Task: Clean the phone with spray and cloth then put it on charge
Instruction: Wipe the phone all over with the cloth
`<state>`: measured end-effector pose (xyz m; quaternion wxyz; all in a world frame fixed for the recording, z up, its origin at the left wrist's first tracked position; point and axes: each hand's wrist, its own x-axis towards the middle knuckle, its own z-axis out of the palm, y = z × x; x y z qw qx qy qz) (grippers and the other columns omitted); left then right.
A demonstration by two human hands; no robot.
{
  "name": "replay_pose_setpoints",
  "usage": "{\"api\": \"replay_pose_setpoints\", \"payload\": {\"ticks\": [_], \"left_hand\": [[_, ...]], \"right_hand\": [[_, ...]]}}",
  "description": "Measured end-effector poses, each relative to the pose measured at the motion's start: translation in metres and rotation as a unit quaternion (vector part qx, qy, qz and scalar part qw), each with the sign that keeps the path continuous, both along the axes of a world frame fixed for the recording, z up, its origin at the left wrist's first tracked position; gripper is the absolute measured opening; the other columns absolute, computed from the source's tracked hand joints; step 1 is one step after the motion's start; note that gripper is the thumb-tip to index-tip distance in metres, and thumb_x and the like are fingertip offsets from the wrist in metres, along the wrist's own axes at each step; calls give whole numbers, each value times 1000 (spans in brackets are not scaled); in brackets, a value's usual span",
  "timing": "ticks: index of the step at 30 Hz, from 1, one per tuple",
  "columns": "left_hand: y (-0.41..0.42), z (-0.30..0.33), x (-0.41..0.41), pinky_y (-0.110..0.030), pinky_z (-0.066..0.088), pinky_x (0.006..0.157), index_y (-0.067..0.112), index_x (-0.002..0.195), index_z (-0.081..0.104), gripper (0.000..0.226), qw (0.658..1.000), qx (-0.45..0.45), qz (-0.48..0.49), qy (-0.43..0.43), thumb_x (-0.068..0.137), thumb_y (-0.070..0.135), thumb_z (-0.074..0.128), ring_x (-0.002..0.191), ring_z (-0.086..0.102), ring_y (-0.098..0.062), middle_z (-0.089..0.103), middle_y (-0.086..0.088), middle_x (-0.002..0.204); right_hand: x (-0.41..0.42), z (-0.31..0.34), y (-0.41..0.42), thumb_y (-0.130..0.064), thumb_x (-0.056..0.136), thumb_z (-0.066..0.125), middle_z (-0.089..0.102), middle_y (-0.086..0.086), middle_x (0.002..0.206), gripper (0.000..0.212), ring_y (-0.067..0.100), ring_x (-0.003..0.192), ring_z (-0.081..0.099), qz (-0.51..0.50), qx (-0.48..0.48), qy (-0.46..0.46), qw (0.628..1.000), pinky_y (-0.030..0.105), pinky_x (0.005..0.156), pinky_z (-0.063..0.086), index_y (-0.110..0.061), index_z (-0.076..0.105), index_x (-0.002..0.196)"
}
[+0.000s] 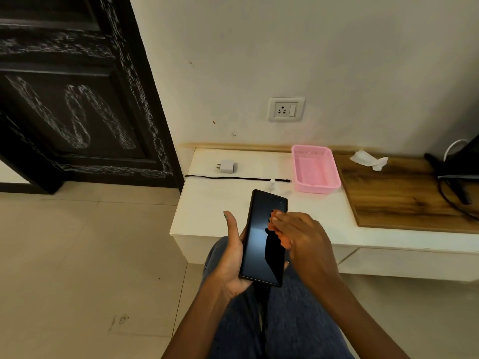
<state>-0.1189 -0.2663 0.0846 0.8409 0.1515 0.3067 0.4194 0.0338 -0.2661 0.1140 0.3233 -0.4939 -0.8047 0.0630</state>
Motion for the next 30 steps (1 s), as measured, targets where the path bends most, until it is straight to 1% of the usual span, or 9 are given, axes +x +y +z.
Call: {"api": "replay_pose_setpoints", "payload": {"ticks": [4, 6, 9, 14, 16, 20, 23, 26, 30], "left_hand": [[0, 4, 4, -50, 51, 94, 19, 123, 65, 97, 1000, -1, -5, 20, 67, 89, 28, 114, 60, -33, 64, -17, 125], [0, 7, 8, -48, 54, 92, 21, 118, 69, 94, 1000, 3, -14, 28, 66, 88, 29, 110, 63, -30, 68, -15, 118], [1, 8, 9, -36, 58, 76, 27, 105, 75, 85, 999, -3, -18, 34, 62, 88, 34, 101, 70, -24, 73, -9, 111], [2, 5, 1, -36, 58, 80, 29, 103, 75, 89, 999, -14, -7, 32, 56, 92, 33, 106, 68, -25, 71, -10, 114], [1, 7, 2, -40, 57, 83, 27, 109, 73, 91, 999, -12, -8, 30, 59, 91, 33, 107, 67, -28, 70, -13, 118], [1, 17, 12, -45, 57, 83, 26, 119, 68, 90, 999, -2, -20, 46, 62, 88, 35, 106, 67, -30, 68, -15, 120], [1, 19, 16, -39, 58, 77, 29, 126, 61, 92, 998, -1, -26, 60, 59, 87, 39, 106, 67, -28, 69, -12, 119], [1, 13, 13, -36, 58, 78, 33, 114, 70, 89, 998, -2, -16, 65, 53, 90, 40, 106, 68, -24, 71, -9, 115], [-1, 12, 6, -39, 57, 84, 32, 105, 75, 88, 998, -12, -11, 53, 56, 92, 34, 110, 66, -26, 70, -11, 118]], "right_hand": [[11, 15, 13, 13, 51, 78, 72, 12, 98, 48, 33, 89, 66, -61, -26, -42, 997, 42, 73, 55, -3, 72, 96], [6, 21, 23, 19, 46, 74, 71, 17, 100, 53, 36, 92, 66, -86, -19, -39, 995, 44, 77, 55, 0, 72, 95], [-10, 22, 20, 24, 51, 71, 71, 15, 103, 49, 33, 98, 66, -79, 7, -41, 996, 41, 85, 51, -2, 73, 93], [-9, 8, -7, 9, 61, 75, 70, 14, 105, 39, 31, 98, 67, -20, 26, -68, 997, 44, 87, 50, -1, 72, 98], [-1, 12, -5, 4, 64, 76, 71, 14, 103, 36, 31, 95, 67, -39, -1, -52, 998, 44, 84, 54, -1, 71, 99], [-1, 28, 13, 10, 60, 78, 71, 17, 97, 36, 36, 91, 67, -106, -30, -44, 993, 43, 74, 55, 0, 71, 94], [-12, 29, 17, 9, 68, 71, 69, 20, 104, 30, 38, 98, 65, -95, 1, -31, 995, 43, 86, 50, 2, 70, 98], [-23, 17, 1, 8, 67, 66, 69, 17, 108, 34, 33, 103, 64, -54, 34, -49, 997, 41, 92, 45, 0, 71, 100], [-12, 9, -6, 6, 64, 77, 70, 13, 107, 38, 32, 98, 66, -38, 35, -45, 998, 42, 86, 52, -1, 71, 101]]}}
